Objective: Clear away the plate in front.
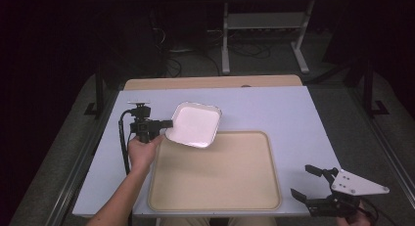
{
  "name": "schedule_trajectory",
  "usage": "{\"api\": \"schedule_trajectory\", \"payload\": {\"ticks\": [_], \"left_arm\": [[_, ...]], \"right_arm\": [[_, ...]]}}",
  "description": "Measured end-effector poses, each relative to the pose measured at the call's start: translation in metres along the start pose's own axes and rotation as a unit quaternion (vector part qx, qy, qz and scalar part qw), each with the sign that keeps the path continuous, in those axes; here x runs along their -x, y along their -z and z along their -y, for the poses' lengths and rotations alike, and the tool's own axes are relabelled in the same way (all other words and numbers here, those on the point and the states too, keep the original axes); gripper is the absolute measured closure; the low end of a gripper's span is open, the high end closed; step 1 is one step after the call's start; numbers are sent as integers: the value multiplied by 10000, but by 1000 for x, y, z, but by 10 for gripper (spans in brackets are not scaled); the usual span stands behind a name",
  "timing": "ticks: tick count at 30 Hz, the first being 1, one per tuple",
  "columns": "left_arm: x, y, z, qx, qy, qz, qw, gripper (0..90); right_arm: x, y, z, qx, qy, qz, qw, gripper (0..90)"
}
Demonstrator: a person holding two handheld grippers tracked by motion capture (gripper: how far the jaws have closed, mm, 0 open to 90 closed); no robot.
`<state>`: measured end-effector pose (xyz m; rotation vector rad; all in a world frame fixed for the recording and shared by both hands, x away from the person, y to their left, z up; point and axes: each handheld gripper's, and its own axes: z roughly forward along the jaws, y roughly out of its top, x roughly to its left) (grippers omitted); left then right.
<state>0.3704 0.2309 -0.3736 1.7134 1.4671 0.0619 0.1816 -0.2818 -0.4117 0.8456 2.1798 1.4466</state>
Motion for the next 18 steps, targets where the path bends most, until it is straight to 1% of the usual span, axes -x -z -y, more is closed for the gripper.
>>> {"api": "schedule_trajectory", "payload": {"ticks": [2, 5, 8, 9, 12, 18], "left_arm": [[0, -1, 3, -24, -5, -8, 10000, 887], [0, -1, 8, -33, -31, -80, 10000, 887], [-2, -3, 14, -47, 34, -59, 10000, 887], [-3, -3, 15, -61, 4, -73, 10000, 886], [-3, -3, 20, -80, 41, -46, 9999, 887], [-1, -6, 29, -156, 14, -35, 9999, 887]], "right_arm": [[0, 0, 0, 1, 3, 1, 10000, 129], [0, 0, 0, -5, 7, 2, 10000, 129], [0, 0, 0, -14, 9, 2, 10000, 129], [0, 0, 0, -15, 8, 3, 10000, 129], [0, 0, 0, -19, 8, 1, 10000, 129], [-1, 0, 0, -26, 9, -1, 10000, 129]]}}
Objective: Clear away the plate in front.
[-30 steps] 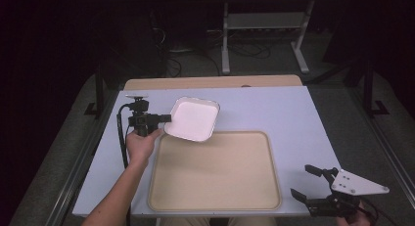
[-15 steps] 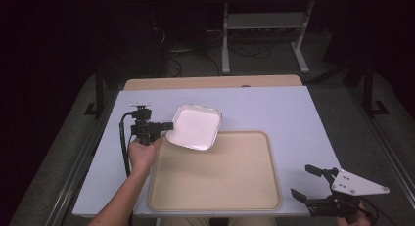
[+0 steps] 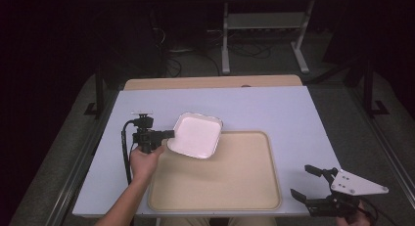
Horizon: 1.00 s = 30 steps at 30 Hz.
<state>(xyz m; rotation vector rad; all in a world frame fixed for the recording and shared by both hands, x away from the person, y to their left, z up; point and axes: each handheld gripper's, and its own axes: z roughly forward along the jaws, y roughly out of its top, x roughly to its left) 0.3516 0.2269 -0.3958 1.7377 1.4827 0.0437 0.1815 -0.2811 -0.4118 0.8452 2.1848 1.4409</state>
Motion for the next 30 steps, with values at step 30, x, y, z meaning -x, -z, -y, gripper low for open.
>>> {"api": "schedule_trajectory", "payload": {"ticks": [30], "left_arm": [[20, -5, 31, -105, -168, -51, 9998, 887]], "right_arm": [[0, 1, 0, -3, 13, 17, 10000, 129]]}}
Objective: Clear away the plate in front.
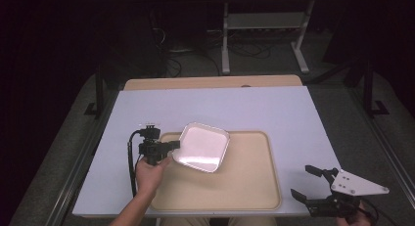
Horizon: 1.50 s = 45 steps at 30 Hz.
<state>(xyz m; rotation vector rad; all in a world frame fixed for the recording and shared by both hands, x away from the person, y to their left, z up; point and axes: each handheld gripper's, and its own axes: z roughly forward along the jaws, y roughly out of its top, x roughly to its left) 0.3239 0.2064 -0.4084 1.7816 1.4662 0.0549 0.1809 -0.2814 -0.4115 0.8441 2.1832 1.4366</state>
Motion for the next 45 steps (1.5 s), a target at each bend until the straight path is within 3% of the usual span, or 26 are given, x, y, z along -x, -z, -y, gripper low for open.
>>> {"api": "schedule_trajectory", "payload": {"ticks": [7, 12, 20, 26, 35, 37, 39, 41, 45], "left_arm": [[6, -9, 8, -115, -27, 27, 9999, 887], [12, -11, 11, -164, -83, -172, 9997, 887], [12, -15, 22, -226, 67, -211, 9995, 886], [7, -9, 35, -269, 182, -444, 9985, 884], [7, -8, 50, -182, 374, -456, 9981, 882], [8, -7, 51, -206, 293, -478, 9982, 875], [9, -6, 53, -311, 258, -370, 9985, 859], [12, -3, 55, -363, 166, -388, 9984, 781], [18, 3, 61, -518, -41, -328, 9981, 737]], "right_arm": [[0, 0, 0, -2, -3, 1, 10000, 129], [0, 0, 0, 2, 0, -2, 10000, 129], [0, 0, 0, 9, 2, -8, 10000, 129], [0, 0, 0, 11, 4, -17, 10000, 129], [-1, 0, -1, 15, 29, -18, 10000, 129], [-1, 0, -1, 12, 21, -20, 10000, 129], [0, 0, 0, 9, 27, -26, 10000, 129], [0, 0, 0, 8, 24, -30, 10000, 129], [0, 0, 0, 1, 20, -37, 10000, 129]]}}
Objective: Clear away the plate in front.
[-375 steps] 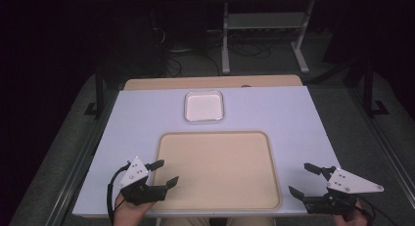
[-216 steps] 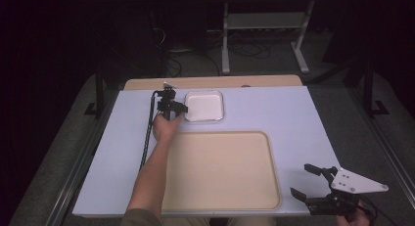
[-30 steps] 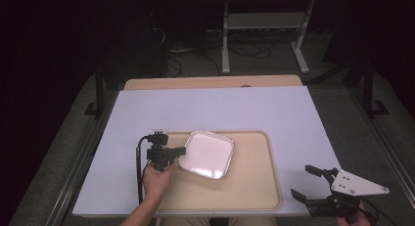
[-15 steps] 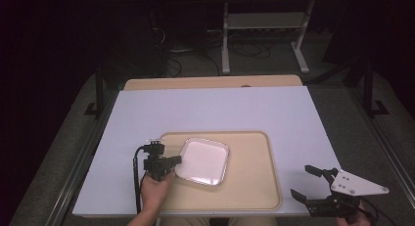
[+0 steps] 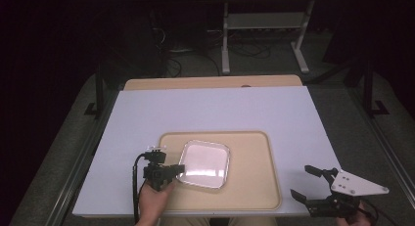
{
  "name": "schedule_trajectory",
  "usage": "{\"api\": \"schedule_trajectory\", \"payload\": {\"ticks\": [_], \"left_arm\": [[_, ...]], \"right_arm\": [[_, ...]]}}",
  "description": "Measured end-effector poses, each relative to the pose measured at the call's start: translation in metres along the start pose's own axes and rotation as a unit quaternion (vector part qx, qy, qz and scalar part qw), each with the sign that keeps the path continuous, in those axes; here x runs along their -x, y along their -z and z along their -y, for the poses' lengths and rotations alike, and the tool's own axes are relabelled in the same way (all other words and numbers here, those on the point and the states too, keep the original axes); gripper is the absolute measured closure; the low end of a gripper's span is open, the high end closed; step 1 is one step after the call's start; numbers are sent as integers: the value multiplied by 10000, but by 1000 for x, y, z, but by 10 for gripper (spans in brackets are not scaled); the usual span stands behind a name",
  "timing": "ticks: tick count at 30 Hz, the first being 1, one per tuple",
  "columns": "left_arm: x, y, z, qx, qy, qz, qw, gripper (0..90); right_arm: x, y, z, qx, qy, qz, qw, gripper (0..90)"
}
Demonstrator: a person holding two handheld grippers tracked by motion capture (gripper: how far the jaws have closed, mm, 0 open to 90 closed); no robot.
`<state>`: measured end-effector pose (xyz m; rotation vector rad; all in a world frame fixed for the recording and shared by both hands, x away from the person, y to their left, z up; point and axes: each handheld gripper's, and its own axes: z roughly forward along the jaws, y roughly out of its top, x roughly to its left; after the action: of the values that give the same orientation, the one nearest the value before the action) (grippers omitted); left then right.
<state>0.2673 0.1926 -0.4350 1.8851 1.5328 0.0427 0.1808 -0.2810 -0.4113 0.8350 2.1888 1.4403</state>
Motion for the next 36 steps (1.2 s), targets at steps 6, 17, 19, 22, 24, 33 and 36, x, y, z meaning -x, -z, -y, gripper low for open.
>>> {"api": "schedule_trajectory", "payload": {"ticks": [6, 17, 19, 22, 24, 33, 36], "left_arm": [[3, 5, 8, -132, -136, 51, 9998, 707], [8, 7, 15, -203, -135, 328, 9992, 623], [9, 7, 16, -218, -135, 403, 9989, 618], [10, 6, 18, -216, -137, 477, 9985, 611], [11, 6, 18, -226, -146, 506, 9984, 605], [16, 4, 19, -214, -274, 522, 9980, 610], [17, 6, 18, -143, -395, 472, 9980, 603]], "right_arm": [[0, 0, 0, -19, 0, 11, 10000, 129], [-1, -1, 0, -32, 4, 0, 10000, 129], [-1, -1, 0, -31, 2, -3, 10000, 129], [-1, -1, 0, -41, 7, -13, 10000, 129], [-1, -1, 0, -48, 5, -22, 10000, 129], [-1, -2, 0, -63, 5, -23, 10000, 129], [-1, -1, 0, -61, 2, -22, 10000, 129]]}}
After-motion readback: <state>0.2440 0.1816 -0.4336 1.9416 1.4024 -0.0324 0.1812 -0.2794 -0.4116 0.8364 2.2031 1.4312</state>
